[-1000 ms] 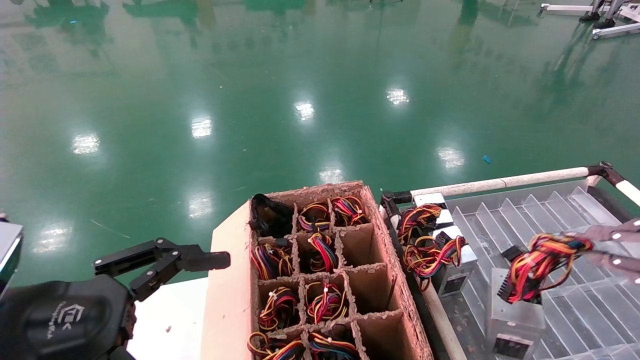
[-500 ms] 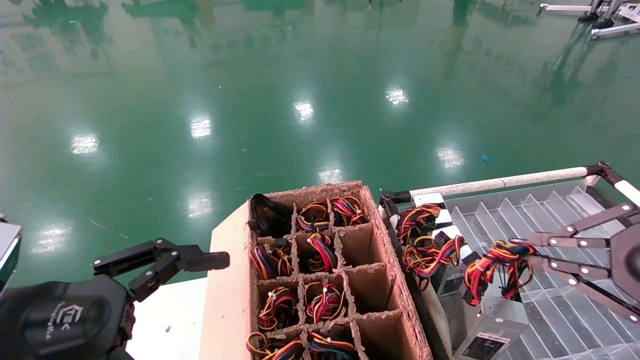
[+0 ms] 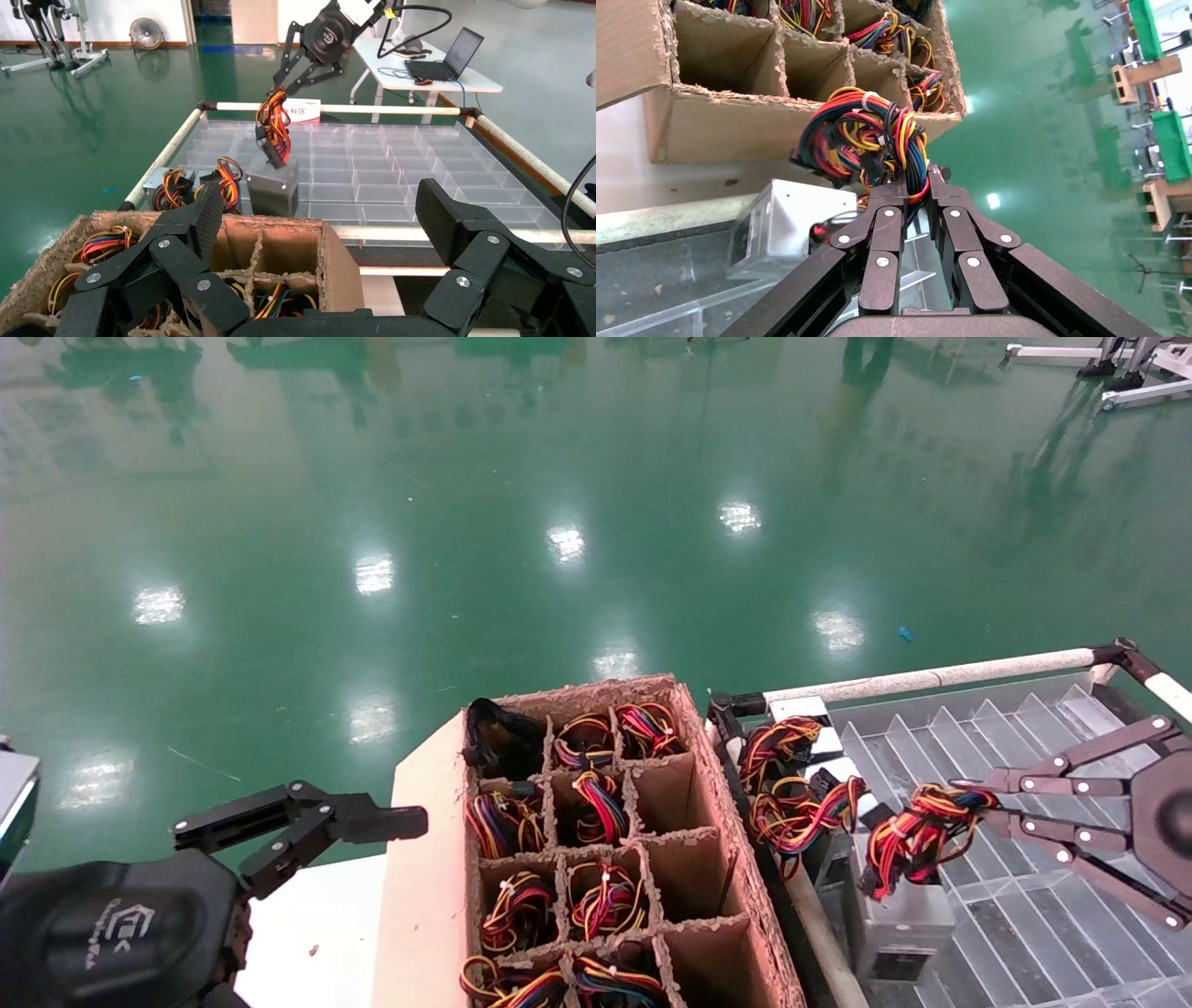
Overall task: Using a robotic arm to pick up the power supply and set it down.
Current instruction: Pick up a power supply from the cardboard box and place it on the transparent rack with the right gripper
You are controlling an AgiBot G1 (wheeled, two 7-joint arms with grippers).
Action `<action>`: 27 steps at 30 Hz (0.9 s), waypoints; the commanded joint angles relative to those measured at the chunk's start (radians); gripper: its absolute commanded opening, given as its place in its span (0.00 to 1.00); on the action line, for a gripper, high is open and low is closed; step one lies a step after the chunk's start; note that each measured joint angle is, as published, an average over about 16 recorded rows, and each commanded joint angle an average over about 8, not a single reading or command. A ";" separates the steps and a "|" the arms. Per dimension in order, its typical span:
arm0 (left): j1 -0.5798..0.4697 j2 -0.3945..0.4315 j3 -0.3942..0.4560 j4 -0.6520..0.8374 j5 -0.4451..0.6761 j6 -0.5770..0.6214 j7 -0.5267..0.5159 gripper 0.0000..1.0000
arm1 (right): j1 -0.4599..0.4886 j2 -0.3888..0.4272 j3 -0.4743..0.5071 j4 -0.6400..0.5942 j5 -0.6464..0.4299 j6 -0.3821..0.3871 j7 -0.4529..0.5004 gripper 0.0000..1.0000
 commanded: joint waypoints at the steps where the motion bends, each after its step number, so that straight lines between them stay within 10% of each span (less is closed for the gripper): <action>1: 0.000 0.000 0.000 0.000 0.000 0.000 0.000 1.00 | -0.002 -0.004 -0.001 -0.007 -0.001 0.000 -0.007 0.00; 27: 0.000 0.000 0.000 0.000 0.000 0.000 0.000 1.00 | -0.008 -0.074 -0.040 -0.137 -0.059 0.006 -0.075 0.00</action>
